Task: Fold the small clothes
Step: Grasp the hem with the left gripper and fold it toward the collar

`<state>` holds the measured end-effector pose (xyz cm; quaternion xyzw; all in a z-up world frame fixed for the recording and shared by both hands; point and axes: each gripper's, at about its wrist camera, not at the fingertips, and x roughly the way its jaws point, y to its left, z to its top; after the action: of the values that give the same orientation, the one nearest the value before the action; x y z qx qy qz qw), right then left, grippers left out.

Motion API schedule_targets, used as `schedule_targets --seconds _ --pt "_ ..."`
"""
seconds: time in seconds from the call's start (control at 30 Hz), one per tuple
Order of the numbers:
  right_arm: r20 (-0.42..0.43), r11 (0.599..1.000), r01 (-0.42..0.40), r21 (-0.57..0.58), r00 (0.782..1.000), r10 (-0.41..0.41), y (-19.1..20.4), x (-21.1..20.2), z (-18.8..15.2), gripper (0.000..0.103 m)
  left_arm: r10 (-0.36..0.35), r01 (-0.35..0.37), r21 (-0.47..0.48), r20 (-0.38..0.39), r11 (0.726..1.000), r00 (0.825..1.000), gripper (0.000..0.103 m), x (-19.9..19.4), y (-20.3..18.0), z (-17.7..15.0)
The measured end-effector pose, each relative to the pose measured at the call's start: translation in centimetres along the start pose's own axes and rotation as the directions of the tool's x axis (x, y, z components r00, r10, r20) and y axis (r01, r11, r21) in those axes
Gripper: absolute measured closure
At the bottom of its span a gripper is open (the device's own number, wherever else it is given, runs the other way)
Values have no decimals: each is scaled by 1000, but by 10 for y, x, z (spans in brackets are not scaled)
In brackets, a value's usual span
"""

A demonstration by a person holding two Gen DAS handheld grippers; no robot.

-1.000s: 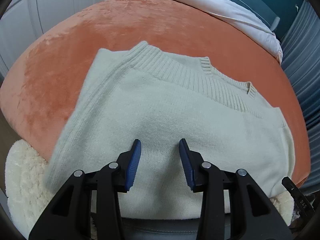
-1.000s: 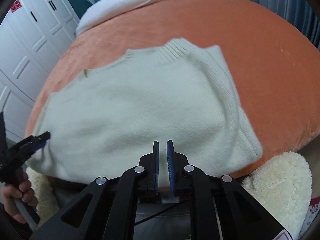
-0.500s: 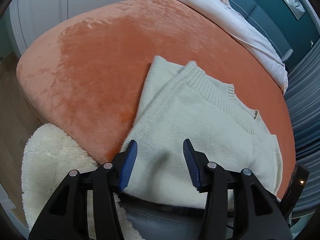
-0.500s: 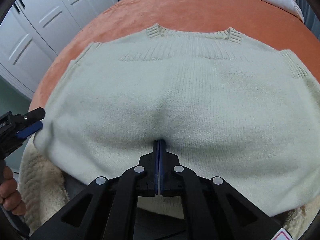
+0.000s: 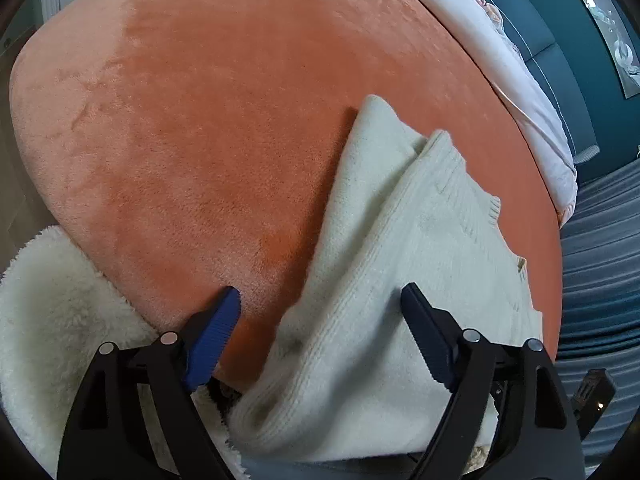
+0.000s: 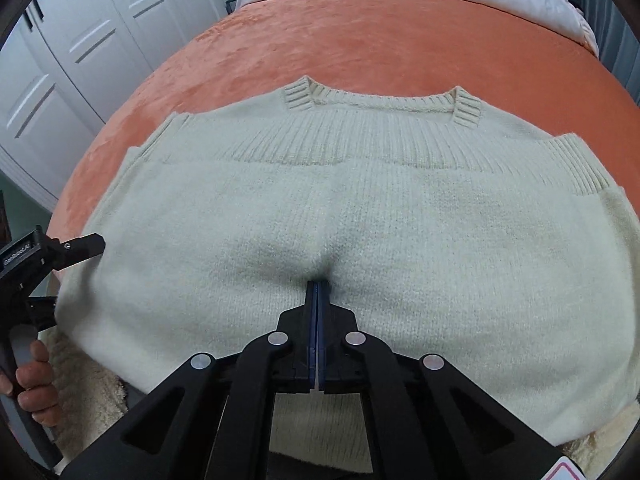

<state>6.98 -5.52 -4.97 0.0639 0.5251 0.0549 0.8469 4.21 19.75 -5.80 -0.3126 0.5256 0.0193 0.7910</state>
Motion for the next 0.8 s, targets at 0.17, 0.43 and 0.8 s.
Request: schedule_targets --seconds 0.17,0.43,0.8 --pt "7 997 -74 31 997 74 -13 -5 -2 103 -7 8 69 -18 998 1000 70 0 -27 6" --pt "122 963 -209 171 974 189 -55 -65 -46 89 -137 114 312 54 943 989 87 -73 -136 -12" --pt "260 932 -137 336 964 48 -164 -143 -121 78 -191 273 631 -196 726 962 79 -8 -326 -147"
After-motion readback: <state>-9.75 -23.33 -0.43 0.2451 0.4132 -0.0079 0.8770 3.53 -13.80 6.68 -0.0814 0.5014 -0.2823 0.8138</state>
